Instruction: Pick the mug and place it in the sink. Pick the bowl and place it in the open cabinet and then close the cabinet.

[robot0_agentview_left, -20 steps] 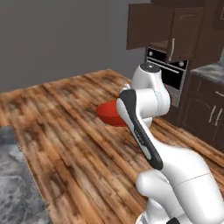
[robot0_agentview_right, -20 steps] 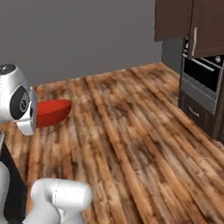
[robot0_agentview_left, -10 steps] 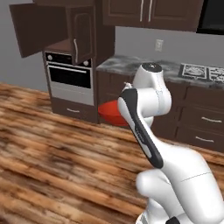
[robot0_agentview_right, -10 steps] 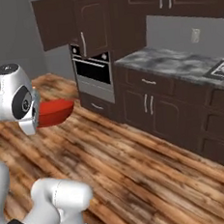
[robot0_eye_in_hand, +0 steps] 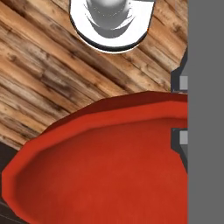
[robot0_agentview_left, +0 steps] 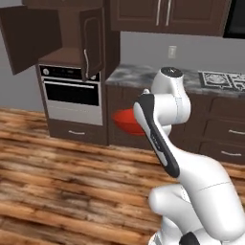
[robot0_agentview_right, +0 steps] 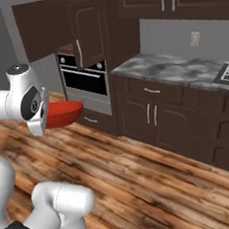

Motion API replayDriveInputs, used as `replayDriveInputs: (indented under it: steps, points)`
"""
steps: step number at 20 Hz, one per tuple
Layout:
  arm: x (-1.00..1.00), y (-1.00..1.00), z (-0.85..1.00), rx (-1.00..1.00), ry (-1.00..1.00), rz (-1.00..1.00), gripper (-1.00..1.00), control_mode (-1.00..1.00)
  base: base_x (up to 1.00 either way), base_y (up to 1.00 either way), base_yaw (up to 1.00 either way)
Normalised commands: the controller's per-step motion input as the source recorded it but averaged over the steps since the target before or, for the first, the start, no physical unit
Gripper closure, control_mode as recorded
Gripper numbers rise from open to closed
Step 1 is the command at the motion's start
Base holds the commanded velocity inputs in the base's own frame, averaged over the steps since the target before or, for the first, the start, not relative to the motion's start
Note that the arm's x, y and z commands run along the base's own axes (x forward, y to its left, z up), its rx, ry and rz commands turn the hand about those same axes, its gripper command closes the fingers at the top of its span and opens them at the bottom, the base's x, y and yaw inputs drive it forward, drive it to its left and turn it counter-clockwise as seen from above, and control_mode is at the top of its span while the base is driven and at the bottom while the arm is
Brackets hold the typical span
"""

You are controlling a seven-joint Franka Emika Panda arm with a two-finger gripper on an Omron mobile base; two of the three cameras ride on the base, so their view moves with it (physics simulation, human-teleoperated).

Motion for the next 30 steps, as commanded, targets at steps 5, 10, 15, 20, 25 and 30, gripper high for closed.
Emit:
replayDriveInputs:
  steps: [5,10,15,20,25,30]
  points:
    - [0.0,0.0,0.0,0.0,0.0,0.0,1.0,1.0,1.0,1.0,-0.18]
    - [0.0,0.0,0.0,0.0,0.0,0.0,1.0,1.0,0.97,1.0,-0.19]
    - [0.0,0.0,0.0,0.0,0.0,0.0,1.0,1.0,0.42,0.95,-0.25]
    - [0.0,0.0,0.0,0.0,0.0,0.0,1.0,1.0,0.83,0.54,-0.42]
    - [0.0,0.0,0.0,0.0,0.0,0.0,1.0,1.0,0.99,0.2,-0.5]
    - [0.0,0.0,0.0,0.0,0.0,0.0,1.0,1.0,0.32,0.96,-0.46]
